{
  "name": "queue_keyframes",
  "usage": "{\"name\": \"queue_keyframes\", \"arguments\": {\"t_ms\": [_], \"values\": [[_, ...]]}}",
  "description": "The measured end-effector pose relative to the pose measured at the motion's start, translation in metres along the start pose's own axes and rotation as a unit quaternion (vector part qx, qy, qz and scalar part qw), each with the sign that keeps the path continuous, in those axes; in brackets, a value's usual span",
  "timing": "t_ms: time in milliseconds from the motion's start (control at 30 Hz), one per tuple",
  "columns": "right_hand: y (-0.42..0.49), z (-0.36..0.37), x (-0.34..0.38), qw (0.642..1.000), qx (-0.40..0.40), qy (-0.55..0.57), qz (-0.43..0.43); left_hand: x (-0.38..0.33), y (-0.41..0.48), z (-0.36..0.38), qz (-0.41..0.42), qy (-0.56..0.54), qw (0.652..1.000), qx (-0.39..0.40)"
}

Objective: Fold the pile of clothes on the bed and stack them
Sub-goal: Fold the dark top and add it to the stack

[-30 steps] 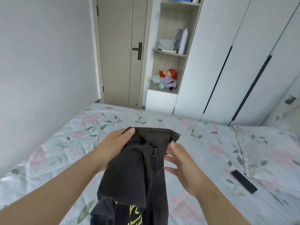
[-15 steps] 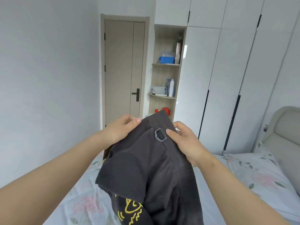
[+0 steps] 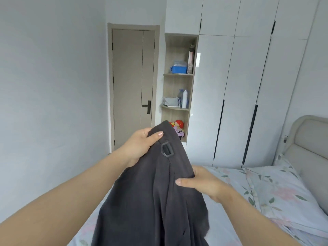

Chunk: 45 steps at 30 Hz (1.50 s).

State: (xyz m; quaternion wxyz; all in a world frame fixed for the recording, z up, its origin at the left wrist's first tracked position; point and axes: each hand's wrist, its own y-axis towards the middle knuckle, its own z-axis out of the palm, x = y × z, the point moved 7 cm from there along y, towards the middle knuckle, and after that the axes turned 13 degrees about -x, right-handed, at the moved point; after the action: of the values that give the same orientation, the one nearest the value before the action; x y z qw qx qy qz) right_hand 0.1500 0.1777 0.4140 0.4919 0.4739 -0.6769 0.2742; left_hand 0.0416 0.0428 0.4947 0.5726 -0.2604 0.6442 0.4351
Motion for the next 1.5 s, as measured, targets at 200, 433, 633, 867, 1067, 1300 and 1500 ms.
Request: {"name": "queue_keyframes", "arguments": {"t_ms": [200, 433, 633, 867, 1067, 1300, 1500], "values": [[-0.001, -0.002, -0.025, 1.0, -0.002, -0.004, 0.02, 0.001, 0.004, -0.02, -0.013, 0.039, 0.999, -0.005], [0.015, -0.011, 0.029, 0.975, -0.097, -0.146, -0.138, -0.024, 0.003, -0.047, 0.149, 0.311, 0.937, 0.062], [0.028, 0.006, 0.05, 0.963, -0.117, -0.175, -0.169, -0.007, -0.02, -0.021, 0.143, 0.512, 0.833, 0.156], [0.032, 0.0, 0.058, 0.936, -0.167, -0.259, -0.169, 0.048, -0.036, 0.014, -0.077, 0.376, 0.903, 0.192], [0.03, -0.013, 0.049, 0.926, -0.167, -0.3, -0.158, 0.06, -0.022, 0.034, 0.009, 0.449, 0.883, 0.134], [0.012, -0.01, -0.005, 0.977, -0.006, -0.21, -0.017, 0.039, -0.008, 0.012, -0.008, 0.451, 0.857, 0.25], [-0.008, 0.02, -0.067, 0.931, 0.144, -0.327, 0.078, 0.044, -0.005, -0.021, 0.002, 0.52, 0.808, 0.279]]}}
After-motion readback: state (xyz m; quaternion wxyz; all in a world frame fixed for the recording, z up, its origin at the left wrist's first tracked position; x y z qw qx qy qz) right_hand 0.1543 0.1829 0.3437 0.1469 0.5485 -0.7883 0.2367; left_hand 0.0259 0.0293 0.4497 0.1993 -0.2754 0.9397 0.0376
